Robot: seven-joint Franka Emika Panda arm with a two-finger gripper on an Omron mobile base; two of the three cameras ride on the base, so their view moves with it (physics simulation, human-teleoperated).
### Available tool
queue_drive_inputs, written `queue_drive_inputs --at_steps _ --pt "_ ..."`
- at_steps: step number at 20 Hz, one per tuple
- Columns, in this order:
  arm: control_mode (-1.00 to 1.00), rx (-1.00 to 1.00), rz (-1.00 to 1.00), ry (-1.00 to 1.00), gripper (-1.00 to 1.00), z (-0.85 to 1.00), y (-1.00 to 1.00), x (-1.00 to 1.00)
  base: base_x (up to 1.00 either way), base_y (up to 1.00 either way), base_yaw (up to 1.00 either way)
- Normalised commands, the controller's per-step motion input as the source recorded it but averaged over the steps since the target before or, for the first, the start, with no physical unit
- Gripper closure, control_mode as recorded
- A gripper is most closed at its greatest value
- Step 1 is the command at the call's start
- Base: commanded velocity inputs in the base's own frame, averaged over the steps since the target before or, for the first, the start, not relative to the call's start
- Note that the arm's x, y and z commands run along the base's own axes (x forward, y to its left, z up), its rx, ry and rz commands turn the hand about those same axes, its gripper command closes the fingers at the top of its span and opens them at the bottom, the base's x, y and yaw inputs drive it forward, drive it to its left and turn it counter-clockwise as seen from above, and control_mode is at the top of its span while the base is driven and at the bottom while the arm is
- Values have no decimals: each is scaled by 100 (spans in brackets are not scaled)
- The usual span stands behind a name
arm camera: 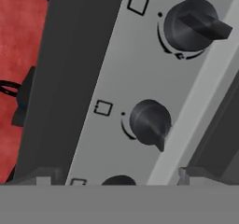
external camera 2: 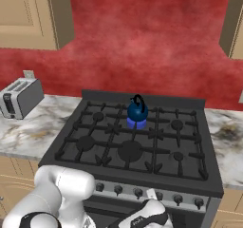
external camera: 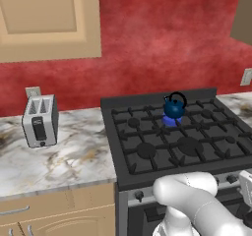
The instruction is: Lower the heat of the kettle.
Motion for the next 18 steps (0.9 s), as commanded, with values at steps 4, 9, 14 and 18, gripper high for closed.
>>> queue_drive_inputs --at_steps 4,9,14,18 --pt "-100 0 0 0 -100 -6 0 0 0 0 0" --pt "-100 0 0 0 -100 -1 -1 3 0 0 0" --pt "-100 0 0 -2 -100 -4 -1 15 0 0 0" --pt "-100 0 0 -2 -100 -9 -3 19 0 0 0"
